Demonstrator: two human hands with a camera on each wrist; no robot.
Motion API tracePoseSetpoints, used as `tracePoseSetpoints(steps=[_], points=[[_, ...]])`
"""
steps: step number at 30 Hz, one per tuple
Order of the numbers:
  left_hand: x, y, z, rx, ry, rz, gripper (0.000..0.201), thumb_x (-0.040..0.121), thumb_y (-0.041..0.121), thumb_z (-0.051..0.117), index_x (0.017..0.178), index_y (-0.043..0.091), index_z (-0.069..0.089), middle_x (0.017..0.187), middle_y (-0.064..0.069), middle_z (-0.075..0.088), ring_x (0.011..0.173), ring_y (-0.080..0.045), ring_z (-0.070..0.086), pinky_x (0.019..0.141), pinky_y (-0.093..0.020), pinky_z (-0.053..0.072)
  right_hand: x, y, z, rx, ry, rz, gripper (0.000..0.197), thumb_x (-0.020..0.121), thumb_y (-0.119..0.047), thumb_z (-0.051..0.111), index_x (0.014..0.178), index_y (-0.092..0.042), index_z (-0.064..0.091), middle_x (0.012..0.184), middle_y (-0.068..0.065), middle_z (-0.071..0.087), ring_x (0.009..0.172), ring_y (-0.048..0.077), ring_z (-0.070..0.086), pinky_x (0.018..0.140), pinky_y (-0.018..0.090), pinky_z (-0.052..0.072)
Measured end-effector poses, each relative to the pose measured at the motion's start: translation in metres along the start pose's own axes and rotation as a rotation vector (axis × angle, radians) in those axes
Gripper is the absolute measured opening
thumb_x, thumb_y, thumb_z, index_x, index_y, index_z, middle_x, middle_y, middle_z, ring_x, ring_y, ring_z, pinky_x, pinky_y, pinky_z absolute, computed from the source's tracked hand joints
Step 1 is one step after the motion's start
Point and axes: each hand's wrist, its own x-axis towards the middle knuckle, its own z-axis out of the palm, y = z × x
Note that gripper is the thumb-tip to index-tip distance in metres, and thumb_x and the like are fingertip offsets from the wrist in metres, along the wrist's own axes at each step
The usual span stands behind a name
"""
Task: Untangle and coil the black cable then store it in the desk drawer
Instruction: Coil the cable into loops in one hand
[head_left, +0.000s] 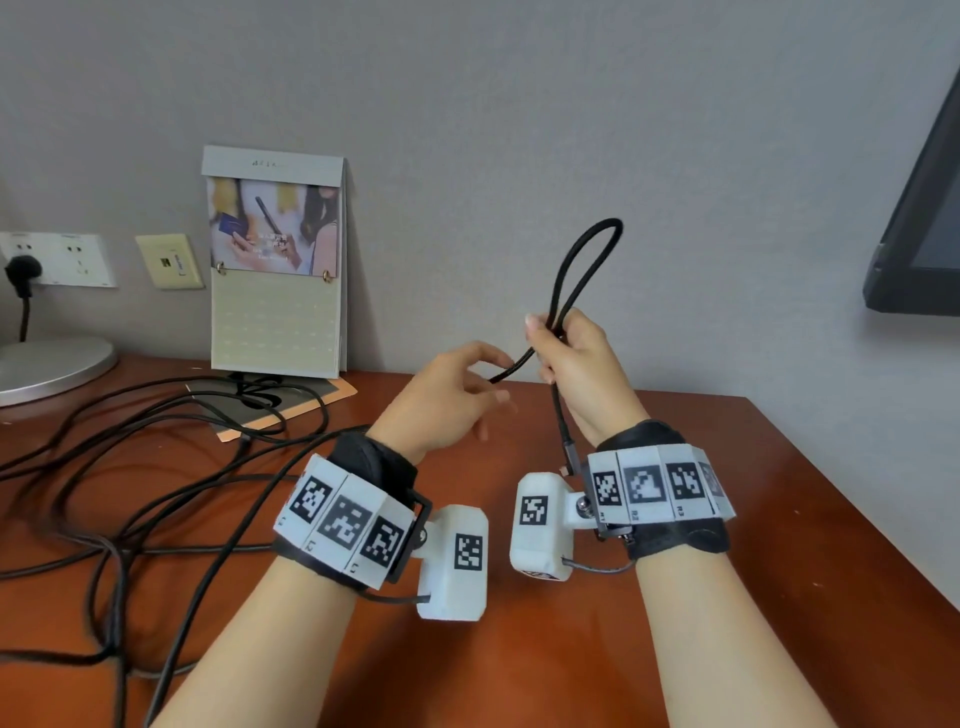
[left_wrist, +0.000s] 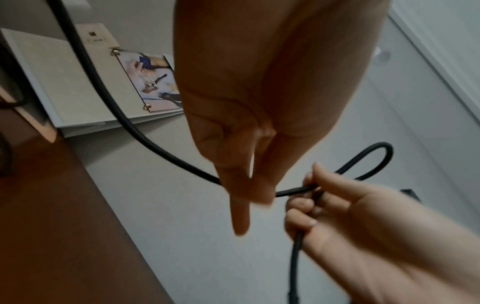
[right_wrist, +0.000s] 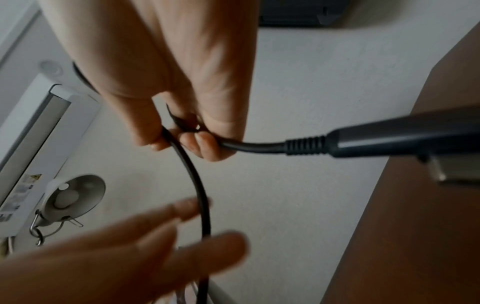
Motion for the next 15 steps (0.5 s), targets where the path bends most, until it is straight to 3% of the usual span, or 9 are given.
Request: tracePoseSetpoints(steps=[3, 6, 11, 15], points=[[0.002, -0.007, 0.007, 0.024, -0.005, -0.032, 0.030, 0.095, 0.016, 0.052, 0.124, 0.023, 0.051, 0.084, -0.002, 0.073, 0.049, -0.008, 0.060, 0.046, -0.010, 0.040, 0.000, -0.003, -0.004, 0.056, 0.010, 0.006, 0.014, 0.095, -0.023, 0.052, 0.081, -0.019, 0.054, 0.067, -0.008, 0.045, 0.059, 0.004, 0.040, 0.061, 0.023, 0.033], [0.004, -0.010, 0.009, 0.002, 0.041, -0.073, 0.021, 0.099, 0.020, 0.045, 0.109, 0.014, 0.063, 0.075, -0.001, 0.073, 0.052, -0.009, 0.061, 0.048, -0.013, 0.042, 0.000, -0.004, -0.004, 0.058, 0.021, -0.023, 0.014, 0.093, -0.021, 0.056, 0.080, -0.016, 0.054, 0.068, -0.009, 0.045, 0.060, 0.004, 0.039, 0.064, 0.022, 0.033], [0.003, -0.013, 0.007, 0.009, 0.027, -0.093, 0.024, 0.099, 0.025, 0.046, 0.096, 0.019, 0.069, 0.073, -0.001, 0.074, 0.052, -0.006, 0.060, 0.047, -0.010, 0.037, 0.000, -0.007, 0.000, 0.130, 0.104, -0.057, 0.015, 0.093, -0.020, 0.056, 0.082, -0.017, 0.047, 0.072, -0.007, 0.042, 0.064, 0.005, 0.039, 0.066, 0.022, 0.034], [0.002, -0.012, 0.007, -0.026, -0.014, -0.135, 0.024, 0.098, 0.025, 0.047, 0.093, 0.018, 0.070, 0.076, -0.006, 0.074, 0.059, -0.010, 0.064, 0.046, -0.012, 0.041, -0.002, -0.011, 0.002, 0.157, 0.116, -0.087, 0.006, 0.093, -0.016, 0.055, 0.093, -0.015, 0.049, 0.082, -0.004, 0.048, 0.074, 0.005, 0.047, 0.074, 0.022, 0.040]])
